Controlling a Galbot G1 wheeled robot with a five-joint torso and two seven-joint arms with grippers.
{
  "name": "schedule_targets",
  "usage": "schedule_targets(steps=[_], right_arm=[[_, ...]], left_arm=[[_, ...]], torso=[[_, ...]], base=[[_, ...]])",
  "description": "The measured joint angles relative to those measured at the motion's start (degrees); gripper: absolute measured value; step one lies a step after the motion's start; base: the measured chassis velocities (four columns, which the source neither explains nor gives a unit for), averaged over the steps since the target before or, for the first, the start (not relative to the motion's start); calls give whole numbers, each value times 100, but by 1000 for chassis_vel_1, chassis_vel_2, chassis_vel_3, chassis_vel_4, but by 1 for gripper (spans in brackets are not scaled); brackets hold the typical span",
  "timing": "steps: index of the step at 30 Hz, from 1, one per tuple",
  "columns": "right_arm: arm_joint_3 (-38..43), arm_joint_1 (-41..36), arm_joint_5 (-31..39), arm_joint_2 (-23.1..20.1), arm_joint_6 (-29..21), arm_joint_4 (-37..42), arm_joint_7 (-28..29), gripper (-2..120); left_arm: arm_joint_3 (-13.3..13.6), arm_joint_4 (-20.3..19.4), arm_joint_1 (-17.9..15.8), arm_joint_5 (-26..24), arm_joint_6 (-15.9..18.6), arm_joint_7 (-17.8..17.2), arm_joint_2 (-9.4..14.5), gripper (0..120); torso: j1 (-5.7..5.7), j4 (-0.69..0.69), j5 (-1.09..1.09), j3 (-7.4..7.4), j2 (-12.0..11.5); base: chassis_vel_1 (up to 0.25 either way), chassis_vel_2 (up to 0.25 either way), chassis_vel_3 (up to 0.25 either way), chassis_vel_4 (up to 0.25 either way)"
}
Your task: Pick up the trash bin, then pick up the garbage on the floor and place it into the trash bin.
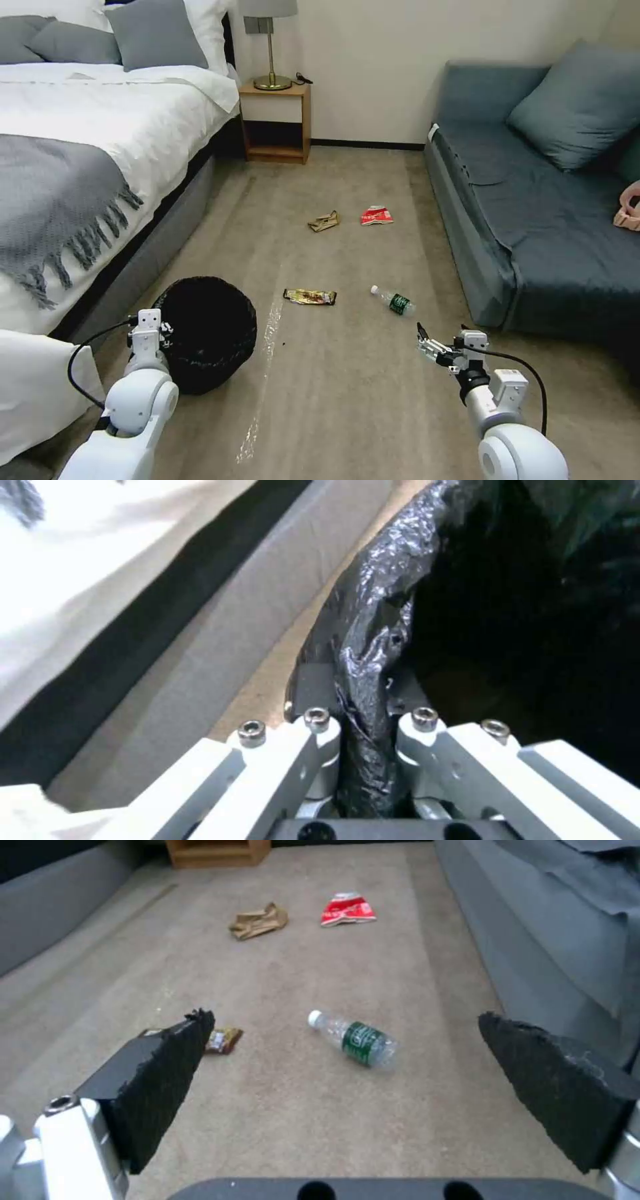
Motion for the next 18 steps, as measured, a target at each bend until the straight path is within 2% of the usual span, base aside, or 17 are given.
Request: schedule_targets(steps=[8, 13, 18], right_arm=[[-39, -9, 24, 6, 44, -9, -20, 100], [-18, -42, 46, 22, 116, -19, -21, 100], [-15, -54, 55, 41, 160, -20, -21, 100]], left_arm=[[-104, -382, 320, 318, -182, 29, -8, 4], [-138, -764, 593, 697, -387, 84, -28, 4], [-157, -1058, 727, 850, -442, 108, -39, 4]], torso=[[0, 0, 0, 0, 0], [0, 0, 0, 0, 0], [0, 0, 0, 0, 0]], base=[[0, 0, 0, 0], [0, 0, 0, 0], [0, 0, 0, 0]])
